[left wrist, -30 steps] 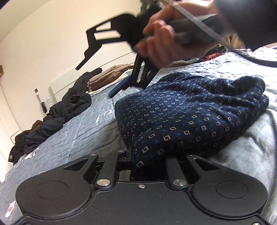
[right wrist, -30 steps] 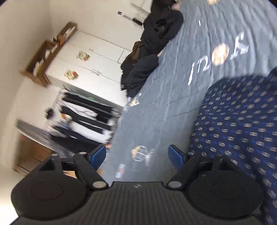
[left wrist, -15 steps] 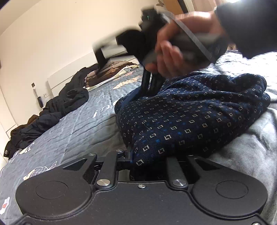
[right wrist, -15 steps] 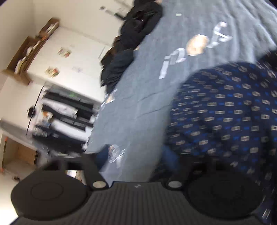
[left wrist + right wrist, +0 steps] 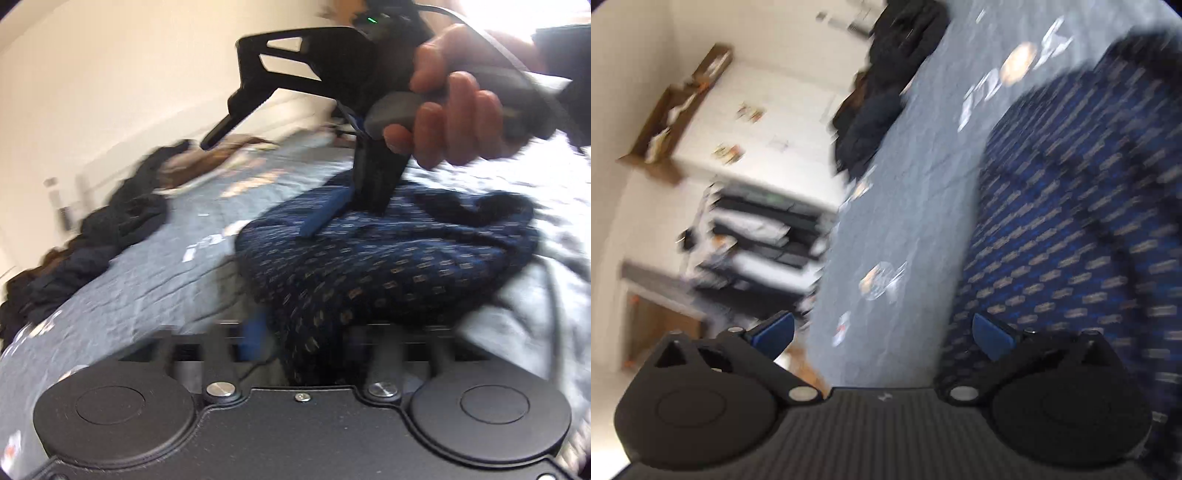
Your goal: Fold clothes
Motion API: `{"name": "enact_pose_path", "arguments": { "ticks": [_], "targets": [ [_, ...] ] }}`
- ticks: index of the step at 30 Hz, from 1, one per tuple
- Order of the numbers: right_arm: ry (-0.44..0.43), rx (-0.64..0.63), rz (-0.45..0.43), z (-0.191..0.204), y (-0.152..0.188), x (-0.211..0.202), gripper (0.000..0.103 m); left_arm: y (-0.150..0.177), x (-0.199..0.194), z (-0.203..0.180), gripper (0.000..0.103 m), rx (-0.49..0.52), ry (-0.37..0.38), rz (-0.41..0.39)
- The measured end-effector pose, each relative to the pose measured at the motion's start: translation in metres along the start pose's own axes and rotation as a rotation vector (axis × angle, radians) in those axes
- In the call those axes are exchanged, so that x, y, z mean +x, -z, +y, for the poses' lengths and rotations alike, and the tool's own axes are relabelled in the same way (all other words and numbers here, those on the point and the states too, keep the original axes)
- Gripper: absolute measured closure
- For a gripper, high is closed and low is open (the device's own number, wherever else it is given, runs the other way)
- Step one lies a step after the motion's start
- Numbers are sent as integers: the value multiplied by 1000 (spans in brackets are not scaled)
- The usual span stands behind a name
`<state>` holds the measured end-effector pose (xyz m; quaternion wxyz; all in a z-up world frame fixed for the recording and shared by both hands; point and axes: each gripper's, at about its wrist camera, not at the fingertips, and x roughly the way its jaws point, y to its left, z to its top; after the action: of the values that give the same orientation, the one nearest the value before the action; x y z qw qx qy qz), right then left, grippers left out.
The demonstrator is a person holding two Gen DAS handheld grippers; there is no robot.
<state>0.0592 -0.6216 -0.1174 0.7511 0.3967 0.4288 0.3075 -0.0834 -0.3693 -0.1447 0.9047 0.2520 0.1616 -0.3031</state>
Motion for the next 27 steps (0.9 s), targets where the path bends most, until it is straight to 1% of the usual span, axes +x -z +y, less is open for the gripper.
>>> {"name": "enact_pose_path", "arguments": {
  "ticks": [1, 2, 3, 4, 5, 6, 7, 8, 9, 12, 17, 19, 22, 24, 27],
  "targets": [
    [31, -19, -41, 3, -1, -11, 0, -3, -8, 4, 20, 32, 36, -7],
    [66, -50, -80, 6, 0, -20, 0, -6, -15, 10, 19, 50, 58, -19],
    [83, -74, -103, 7, 0, -27, 0, -8, -22, 17, 18, 64, 76, -32],
    [92, -95, -120, 8, 0, -32, 0, -12, -26, 25, 18, 48, 98, -36],
    [101, -116, -137, 9, -1, -37, 0, -17, -29, 35, 15, 24, 122, -36],
    [105, -121, -150, 8, -2, -40, 0, -20, -31, 46, 8, -27, 143, -43],
    [107, -119, -160, 6, -4, -41, 0, -23, -30, 58, 5, -107, 183, -45],
    [109, -117, -171, 4, -6, -43, 0, -26, -29, 70, 4, -192, 228, -44],
    [111, -115, -182, 2, -8, -45, 0, -27, -23, 82, 4, -289, 291, -29],
    [117, -109, -213, -4, -15, -50, 0, -32, -1, 104, 4, -494, 427, -1],
    [162, -161, -239, -4, -40, -53, 0, -35, 35, 118, 6, -649, 555, 34],
    [201, -181, -259, -11, -50, -58, 0, -35, 46, 117, 6, -662, 584, 49],
    [293, -187, -282, -26, -68, -64, 0, -35, 56, 109, 6, -618, 586, 78],
    [321, -182, -289, -36, -78, -66, 0, -31, 62, 102, 6, -590, 576, 100],
    [356, -221, -293, -45, -86, -66, 0, -24, 70, 94, 6, -550, 568, 140]
  ]
}}
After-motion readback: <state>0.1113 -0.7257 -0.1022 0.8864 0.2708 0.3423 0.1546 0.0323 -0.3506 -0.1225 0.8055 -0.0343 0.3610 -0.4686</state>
